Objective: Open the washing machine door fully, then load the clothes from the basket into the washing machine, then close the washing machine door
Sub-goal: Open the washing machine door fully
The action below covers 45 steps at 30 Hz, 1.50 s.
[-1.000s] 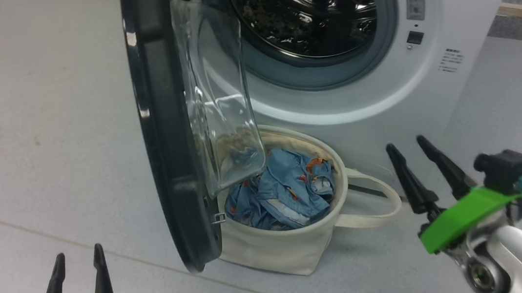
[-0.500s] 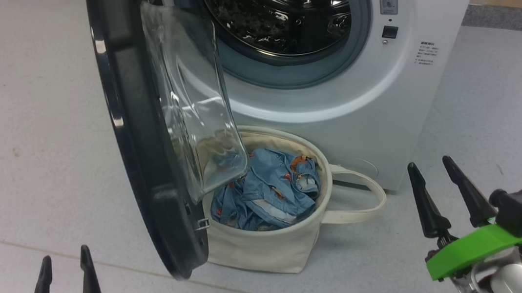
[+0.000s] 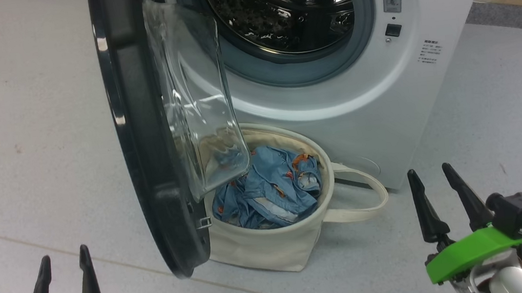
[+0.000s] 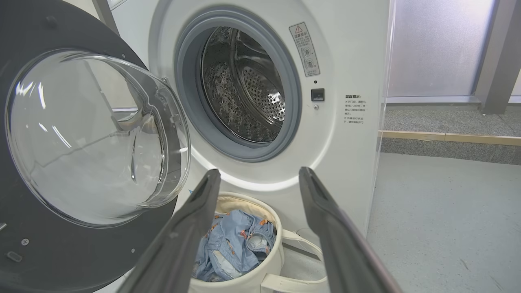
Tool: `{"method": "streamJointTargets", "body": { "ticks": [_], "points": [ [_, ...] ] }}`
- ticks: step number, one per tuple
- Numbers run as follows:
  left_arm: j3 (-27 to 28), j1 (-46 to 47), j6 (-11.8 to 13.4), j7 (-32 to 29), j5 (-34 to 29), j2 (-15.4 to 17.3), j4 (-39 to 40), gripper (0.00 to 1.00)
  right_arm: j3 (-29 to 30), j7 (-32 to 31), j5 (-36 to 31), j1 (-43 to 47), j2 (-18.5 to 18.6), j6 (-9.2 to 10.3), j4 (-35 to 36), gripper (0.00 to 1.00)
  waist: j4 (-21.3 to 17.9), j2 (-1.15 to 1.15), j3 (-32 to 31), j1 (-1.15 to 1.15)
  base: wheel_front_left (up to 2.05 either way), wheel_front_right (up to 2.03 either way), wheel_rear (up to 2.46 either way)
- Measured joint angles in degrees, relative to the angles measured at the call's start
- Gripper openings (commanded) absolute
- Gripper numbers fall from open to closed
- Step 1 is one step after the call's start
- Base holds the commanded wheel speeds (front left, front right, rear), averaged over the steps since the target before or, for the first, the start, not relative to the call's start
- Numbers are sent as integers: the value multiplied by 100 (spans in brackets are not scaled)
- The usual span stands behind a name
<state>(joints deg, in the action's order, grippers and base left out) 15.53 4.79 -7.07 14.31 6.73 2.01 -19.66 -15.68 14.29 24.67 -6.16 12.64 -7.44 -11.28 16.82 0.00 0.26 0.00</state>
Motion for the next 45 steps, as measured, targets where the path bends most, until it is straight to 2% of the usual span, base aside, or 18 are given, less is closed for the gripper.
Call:
{"method": "streamJointTargets", "body": {
  "ticks": [8, 9, 10, 11, 17, 26, 29, 33, 37, 41, 45],
  "points": [
    [-8, 0, -1, 0, 0, 0, -3, 100, -24, 0, 3, 0, 0, 0, -32, 100, -4, 0, -12, 0, 0, 0, 0],
    [-10, 0, -1, 0, 0, 0, -7, 94, -27, 0, 3, 0, 0, 0, -32, 100, -4, 0, -14, 0, 0, 0, 0],
    [-13, 0, -1, 0, 1, 0, -9, 5, -31, 0, 3, 0, 0, 0, -32, 100, -4, 0, -14, 0, 0, 0, 0],
    [-25, 0, -1, 0, 2, 1, -7, 0, -34, 0, 3, 0, 0, 0, -33, 100, -3, 0, -13, 0, 0, 0, 0],
    [-242, 4, -2, 0, 253, 3, 431, 0, -52, 0, 13, -1, 0, 0, -36, 100, 12, 0, 5, 0, 0, 0, 0],
    [-1304, 79, 7, 42, 411, 7, 2397, 0, -56, 0, 22, -10, -3, 0, -10, 100, -15, 0, -45, 0, 0, 0, 0],
    [-1772, 64, 41, 43, 453, 15, 2746, 0, -68, 0, 56, -10, -11, 0, 8, 100, -102, 0, -68, 0, 0, 0, 0],
    [-2487, -75, 58, 43, 455, 19, 2541, 0, -79, 0, 64, -9, -15, 0, 12, 100, -260, 0, -81, 0, 0, 0, 0],
    [-2846, -101, 136, 43, 455, 35, 1985, 0, -92, 0, 64, -9, -18, 0, 16, 100, -475, 0, -71, 0, 0, 0, 0],
    [-2794, -74, 401, 42, 479, 37, 1367, 0, -104, 0, 64, -11, -15, 0, 4, 100, -696, 0, -41, 0, 0, 0, 0],
    [-2542, -9, 560, 42, 565, 35, 1042, 0, -121, 0, 64, -12, -9, 0, 0, 100, -788, 0, -12, 0, 0, 0, 0]
  ]
}}
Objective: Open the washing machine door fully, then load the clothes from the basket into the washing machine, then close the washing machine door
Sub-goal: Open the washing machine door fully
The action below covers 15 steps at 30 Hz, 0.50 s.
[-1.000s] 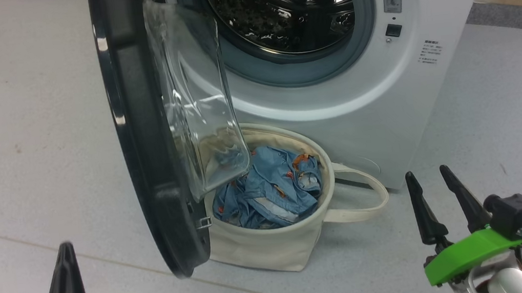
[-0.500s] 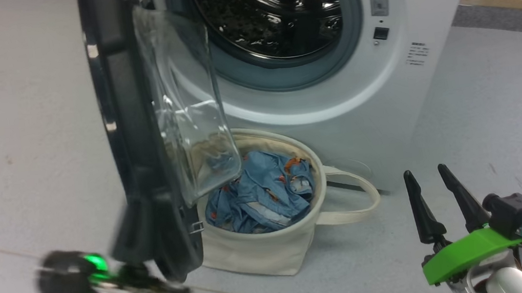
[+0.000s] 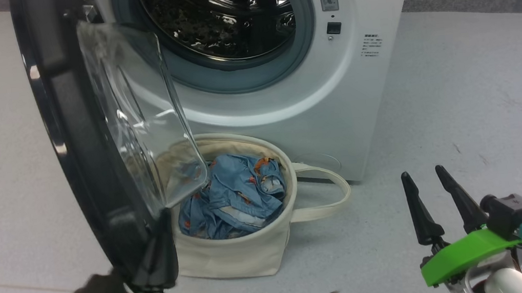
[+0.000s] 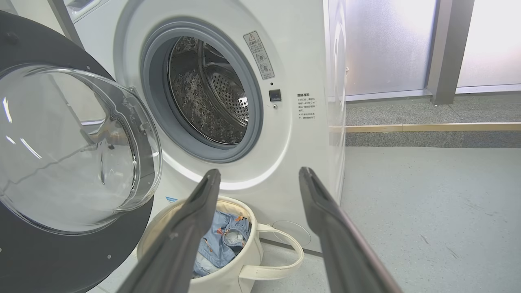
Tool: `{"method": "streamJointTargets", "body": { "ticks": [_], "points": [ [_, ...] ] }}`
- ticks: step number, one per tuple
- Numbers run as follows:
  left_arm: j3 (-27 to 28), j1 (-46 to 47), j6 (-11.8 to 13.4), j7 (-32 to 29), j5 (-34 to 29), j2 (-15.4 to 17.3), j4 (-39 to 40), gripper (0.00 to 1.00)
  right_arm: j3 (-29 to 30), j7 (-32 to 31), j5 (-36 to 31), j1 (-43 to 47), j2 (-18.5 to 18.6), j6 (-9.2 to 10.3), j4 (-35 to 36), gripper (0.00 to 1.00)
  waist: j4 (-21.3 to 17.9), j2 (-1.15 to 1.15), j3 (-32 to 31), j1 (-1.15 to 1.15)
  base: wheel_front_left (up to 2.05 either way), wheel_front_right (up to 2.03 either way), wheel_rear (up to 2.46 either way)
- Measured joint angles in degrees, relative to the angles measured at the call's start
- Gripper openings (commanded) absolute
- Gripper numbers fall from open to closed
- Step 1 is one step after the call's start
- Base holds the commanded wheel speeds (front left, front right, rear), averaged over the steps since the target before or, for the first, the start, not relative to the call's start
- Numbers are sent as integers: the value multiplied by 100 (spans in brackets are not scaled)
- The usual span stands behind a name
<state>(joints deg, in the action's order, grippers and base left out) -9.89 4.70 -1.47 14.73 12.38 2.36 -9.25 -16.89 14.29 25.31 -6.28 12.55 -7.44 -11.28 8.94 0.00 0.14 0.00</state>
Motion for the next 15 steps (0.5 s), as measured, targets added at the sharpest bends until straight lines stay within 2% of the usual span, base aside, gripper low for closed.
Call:
{"method": "streamJointTargets", "body": {
  "ticks": [5, 15],
  "points": [
    [405, 71, 63, 0, 58, 5, -160, 0, -11, 0, 19, -1, 14, 0, -1, 100, 86, 0, 18, 0, 0, 0, 0],
    [909, 275, 42, 0, 56, 13, -554, 0, -104, 0, 34, -51, 16, 0, -2, 100, 578, 0, 63, 0, 0, 0, 0]
  ]
}}
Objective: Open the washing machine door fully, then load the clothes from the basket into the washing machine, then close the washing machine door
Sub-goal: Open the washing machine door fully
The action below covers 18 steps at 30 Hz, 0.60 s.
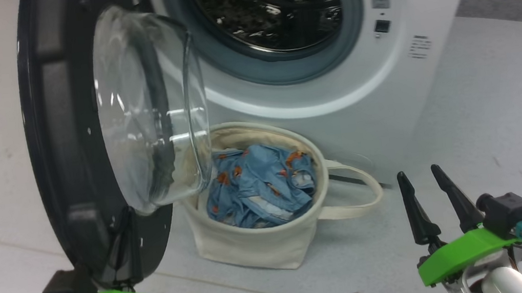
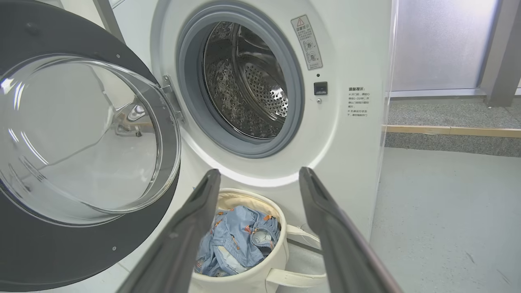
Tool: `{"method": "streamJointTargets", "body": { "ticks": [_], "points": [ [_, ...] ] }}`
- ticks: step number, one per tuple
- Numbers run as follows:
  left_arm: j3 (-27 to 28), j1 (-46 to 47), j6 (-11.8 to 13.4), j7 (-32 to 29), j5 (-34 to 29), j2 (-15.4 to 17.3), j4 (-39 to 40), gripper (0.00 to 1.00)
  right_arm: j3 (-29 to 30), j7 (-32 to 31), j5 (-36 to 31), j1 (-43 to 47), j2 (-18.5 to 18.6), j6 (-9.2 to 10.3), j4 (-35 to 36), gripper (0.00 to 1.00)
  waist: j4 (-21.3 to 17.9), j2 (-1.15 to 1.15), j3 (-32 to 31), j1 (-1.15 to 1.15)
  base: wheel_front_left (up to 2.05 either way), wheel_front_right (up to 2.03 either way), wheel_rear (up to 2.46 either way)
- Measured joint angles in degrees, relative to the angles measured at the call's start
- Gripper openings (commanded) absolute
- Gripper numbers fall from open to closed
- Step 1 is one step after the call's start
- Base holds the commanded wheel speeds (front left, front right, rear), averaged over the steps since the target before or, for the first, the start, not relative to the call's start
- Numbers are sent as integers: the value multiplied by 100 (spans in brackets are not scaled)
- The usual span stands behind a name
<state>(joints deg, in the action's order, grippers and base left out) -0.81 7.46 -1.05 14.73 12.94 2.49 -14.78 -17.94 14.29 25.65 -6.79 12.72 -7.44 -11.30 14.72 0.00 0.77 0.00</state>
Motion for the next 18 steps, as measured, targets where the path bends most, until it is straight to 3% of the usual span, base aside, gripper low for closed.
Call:
{"method": "streamJointTargets", "body": {
  "ticks": [6, 11, 18],
  "points": [
    [241, 249, -71, -1, 0, 1, -231, 0, 2, 0, 10, 0, -1, 0, -21, 100, 371, 0, 45, 0, 0, 0, 0],
    [366, 647, -279, -1, 0, 15, -601, 0, -8, 0, 10, -24, -10, 0, -34, 100, 759, 0, 119, 0, 0, 0, 0],
    [702, 1167, -387, -1, 5, 209, -1213, 0, -41, 0, 10, -130, -36, 0, -66, 100, 986, 0, 210, 0, 0, 0, 0]
  ]
}}
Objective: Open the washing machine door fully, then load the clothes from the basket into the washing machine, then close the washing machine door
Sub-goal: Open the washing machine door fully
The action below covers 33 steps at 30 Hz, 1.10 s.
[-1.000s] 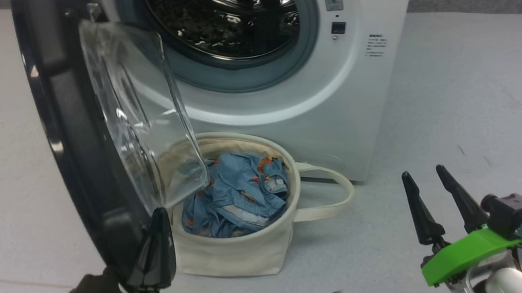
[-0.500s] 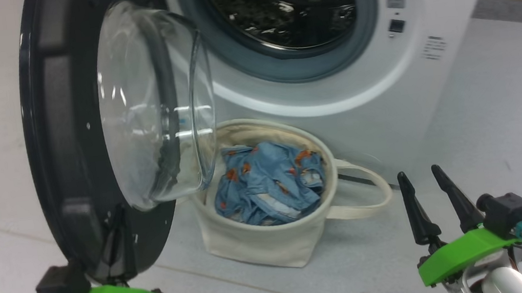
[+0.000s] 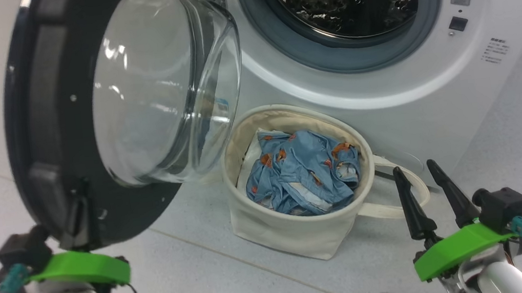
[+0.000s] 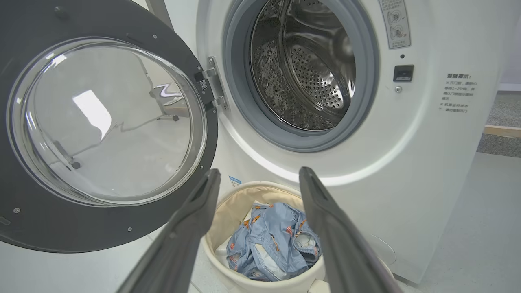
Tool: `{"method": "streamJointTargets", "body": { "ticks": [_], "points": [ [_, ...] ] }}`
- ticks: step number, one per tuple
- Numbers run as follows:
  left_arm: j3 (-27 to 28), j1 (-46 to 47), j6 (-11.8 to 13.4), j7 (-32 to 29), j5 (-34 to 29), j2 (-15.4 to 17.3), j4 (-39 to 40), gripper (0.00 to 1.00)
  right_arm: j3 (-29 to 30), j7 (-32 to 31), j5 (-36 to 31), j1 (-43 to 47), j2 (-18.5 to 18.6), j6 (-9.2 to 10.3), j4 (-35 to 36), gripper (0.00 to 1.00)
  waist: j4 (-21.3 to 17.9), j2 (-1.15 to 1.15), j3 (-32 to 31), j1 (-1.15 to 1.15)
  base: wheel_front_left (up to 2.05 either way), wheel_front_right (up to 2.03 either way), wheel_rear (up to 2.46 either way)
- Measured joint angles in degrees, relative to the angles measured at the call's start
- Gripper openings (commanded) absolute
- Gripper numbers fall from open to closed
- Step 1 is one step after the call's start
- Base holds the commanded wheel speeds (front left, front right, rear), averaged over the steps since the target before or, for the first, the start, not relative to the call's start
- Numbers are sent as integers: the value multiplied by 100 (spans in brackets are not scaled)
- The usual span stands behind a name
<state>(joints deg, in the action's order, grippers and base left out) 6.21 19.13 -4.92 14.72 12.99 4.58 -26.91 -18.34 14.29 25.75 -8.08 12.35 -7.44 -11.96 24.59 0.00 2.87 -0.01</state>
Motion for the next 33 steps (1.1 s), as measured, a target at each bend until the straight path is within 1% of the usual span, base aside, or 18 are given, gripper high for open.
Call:
{"method": "streamJointTargets", "body": {
  "ticks": [5, 10, 17, 27, 33],
  "points": [
    [282, 292, -26, 0, 130, 191, -432, 0, -3, 0, 0, 1, -18, 0, -22, 100, 2, 0, 30, 0, 0, 0, 0],
    [487, 582, -118, 0, 186, 385, -850, 0, -9, 0, 0, 0, -36, 0, -32, 100, -28, 0, 42, 0, 0, 0, 0],
    [812, 969, -116, 0, 223, 587, -1348, 0, -24, 0, 0, 0, -37, 0, -49, 100, 5, 0, 56, 0, 0, 0, 0],
    [981, 1041, -167, 0, 113, 588, -1502, 0, -41, 0, 0, -1, -37, 0, -55, 100, 69, 0, -7, 0, 0, 0, 0],
    [975, 1040, -207, 0, 74, 492, -1507, 0, -36, 0, 7, 0, -37, 0, -59, 100, 167, 0, -26, 0, 0, 0, 0]
  ]
}}
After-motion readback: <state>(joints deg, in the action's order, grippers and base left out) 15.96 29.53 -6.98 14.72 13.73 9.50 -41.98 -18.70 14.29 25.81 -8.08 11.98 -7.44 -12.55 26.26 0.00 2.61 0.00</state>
